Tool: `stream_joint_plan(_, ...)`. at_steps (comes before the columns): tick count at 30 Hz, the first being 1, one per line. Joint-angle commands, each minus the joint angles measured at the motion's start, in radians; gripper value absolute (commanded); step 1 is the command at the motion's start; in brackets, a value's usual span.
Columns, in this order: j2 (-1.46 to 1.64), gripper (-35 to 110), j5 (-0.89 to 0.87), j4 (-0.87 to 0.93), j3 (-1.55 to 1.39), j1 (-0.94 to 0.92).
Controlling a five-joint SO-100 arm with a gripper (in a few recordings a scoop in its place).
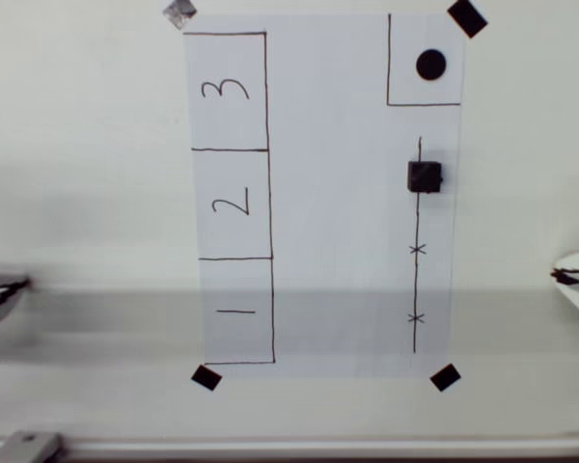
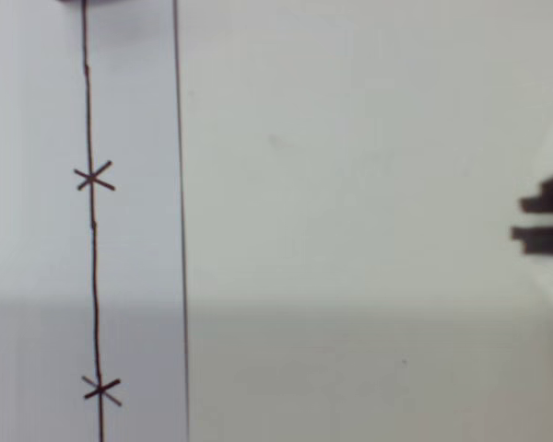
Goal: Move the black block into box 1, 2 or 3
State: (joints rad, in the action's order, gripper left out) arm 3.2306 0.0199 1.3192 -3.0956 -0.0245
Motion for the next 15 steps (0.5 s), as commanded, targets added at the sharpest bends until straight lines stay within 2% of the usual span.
stream_joint_plan(1, 0.002, 1, 0.006, 0.021, -0.011, -0.006)
stream_joint_plan(15, 0.002, 2, 0.006, 0.021, -0.011, -0.005)
